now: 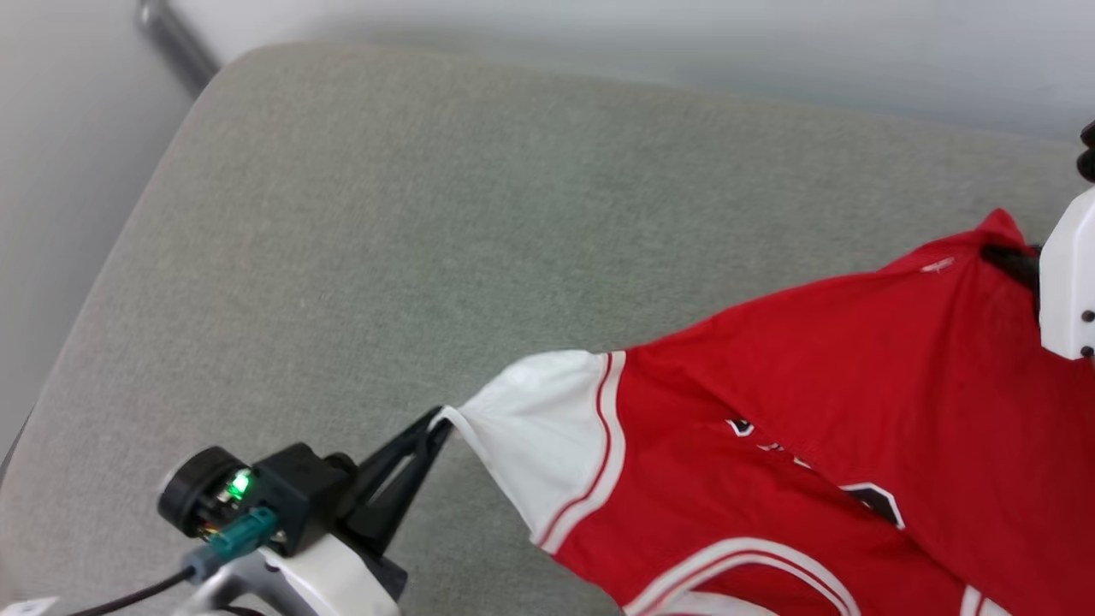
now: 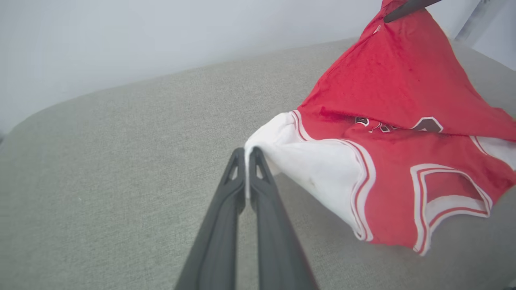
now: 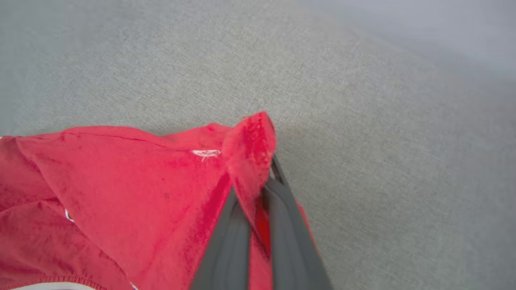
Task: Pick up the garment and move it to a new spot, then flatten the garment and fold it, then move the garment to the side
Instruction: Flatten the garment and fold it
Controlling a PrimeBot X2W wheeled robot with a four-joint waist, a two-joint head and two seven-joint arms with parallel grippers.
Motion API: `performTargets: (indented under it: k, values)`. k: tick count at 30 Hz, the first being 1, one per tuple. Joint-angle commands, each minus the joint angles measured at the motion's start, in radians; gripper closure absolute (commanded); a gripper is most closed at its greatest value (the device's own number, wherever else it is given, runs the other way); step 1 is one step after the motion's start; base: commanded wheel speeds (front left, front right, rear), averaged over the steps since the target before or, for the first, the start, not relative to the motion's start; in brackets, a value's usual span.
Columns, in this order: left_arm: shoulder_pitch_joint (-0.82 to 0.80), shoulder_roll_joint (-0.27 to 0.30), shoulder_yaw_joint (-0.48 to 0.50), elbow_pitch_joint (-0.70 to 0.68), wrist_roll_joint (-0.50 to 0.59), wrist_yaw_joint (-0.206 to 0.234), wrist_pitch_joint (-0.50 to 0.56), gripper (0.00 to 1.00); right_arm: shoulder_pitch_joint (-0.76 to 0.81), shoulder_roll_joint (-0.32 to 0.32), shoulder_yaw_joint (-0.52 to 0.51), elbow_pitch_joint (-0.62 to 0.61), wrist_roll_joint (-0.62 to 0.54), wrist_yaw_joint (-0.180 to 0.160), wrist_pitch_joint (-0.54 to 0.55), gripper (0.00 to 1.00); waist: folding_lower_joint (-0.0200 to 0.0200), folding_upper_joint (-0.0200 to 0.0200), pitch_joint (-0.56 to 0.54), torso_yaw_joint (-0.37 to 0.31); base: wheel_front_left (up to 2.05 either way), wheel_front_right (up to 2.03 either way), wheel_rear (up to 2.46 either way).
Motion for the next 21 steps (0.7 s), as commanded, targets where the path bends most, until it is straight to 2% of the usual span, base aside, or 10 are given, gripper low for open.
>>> performTargets:
  k: [1, 5, 11, 13, 21]
  values:
    - [-0.013, 0.015, 0.014, -0.015, 0.004, 0.007, 0.009, 1.00, 0.000, -0.008, -0.005, -0.016, 0.015, 0.000, -0.015, 1.00, -0.0001, 0.0000, -0.068, -0.065, 0.00, 0.00, 0.00]
    - [-0.038, 0.070, 0.064, -0.063, 0.004, 0.026, 0.033, 1.00, -0.009, 0.006, -0.034, -0.065, 0.068, 0.000, -0.044, 1.00, -0.0001, 0.0000, -0.116, -0.125, 0.00, 0.00, 0.00]
    - [-0.113, 0.131, 0.156, -0.132, 0.008, 0.046, 0.045, 1.00, -0.022, -0.012, -0.081, -0.172, 0.113, 0.000, -0.062, 1.00, -0.0001, 0.0000, -0.153, -0.204, 0.00, 0.00, 0.00]
    - [-0.151, 0.145, 0.193, -0.148, 0.014, 0.054, 0.038, 1.00, -0.023, -0.010, -0.098, -0.208, 0.123, 0.000, -0.062, 1.00, -0.0001, 0.0000, -0.161, -0.232, 0.00, 0.00, 0.00]
    - [-0.332, 0.163, 0.299, -0.174, 0.013, 0.039, 0.033, 1.00, -0.064, 0.004, -0.155, -0.372, 0.128, 0.000, -0.050, 1.00, -0.0001, 0.0000, -0.174, -0.334, 0.00, 0.00, 0.00]
